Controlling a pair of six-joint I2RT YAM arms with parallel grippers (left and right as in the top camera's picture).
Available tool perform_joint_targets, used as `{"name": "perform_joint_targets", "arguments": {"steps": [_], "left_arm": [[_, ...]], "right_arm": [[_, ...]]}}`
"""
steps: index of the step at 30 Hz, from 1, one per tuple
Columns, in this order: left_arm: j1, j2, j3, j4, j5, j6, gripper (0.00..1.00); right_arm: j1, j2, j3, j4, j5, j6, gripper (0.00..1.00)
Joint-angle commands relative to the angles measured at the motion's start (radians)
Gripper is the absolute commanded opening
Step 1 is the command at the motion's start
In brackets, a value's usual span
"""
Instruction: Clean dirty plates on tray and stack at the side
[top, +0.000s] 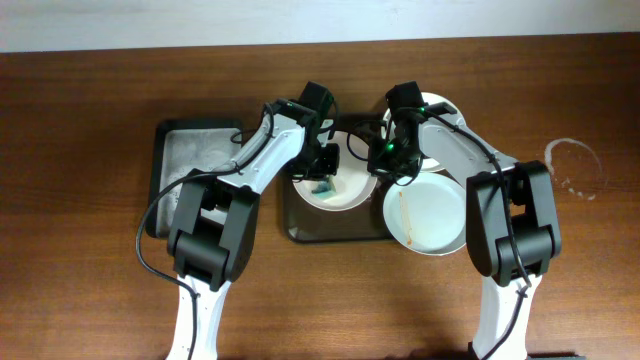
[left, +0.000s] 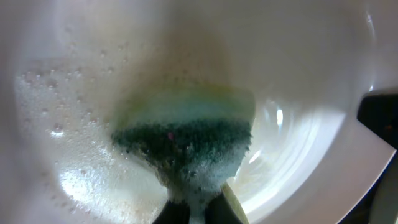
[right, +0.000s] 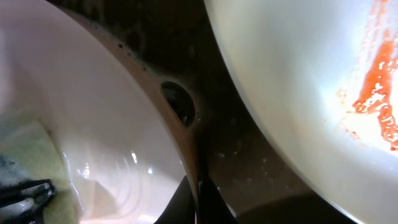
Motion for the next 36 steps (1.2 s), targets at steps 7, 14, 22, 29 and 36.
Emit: {"name": "perform_joint_targets", "arguments": {"steps": [7,14,22,29,36], "left_arm": [[-0.017,0.063,-0.032,0.237,-0.271,-0.097,0.01],[-0.016,0.063,-0.032,0.331,-0.308,-0.107,0.01],[-0.013,0.063,-0.032,0.382,-0.442,-0.112,0.01],[-0.013,0.063,-0.032,0.176,-0.428,-0.09,0.01],[-0.004,0.062,-0.032,0.055,-0.021,0.072,0.01]], "right_arm": [[-0.007,0.003,-0.006,0.0,0.023,0.004,0.04],[-0.006,0.003,-0.006,-0.001,0.023,0.004,0.04],[-0.006,0.003,-0.006,-0.001,0.023,0.004,0.04],[-0.006,0.003,-0.006,-0.003,0.028,0.004,0.04],[-0.006,0.003,-0.007,-0.007,0.027,0.004,0.04]]}}
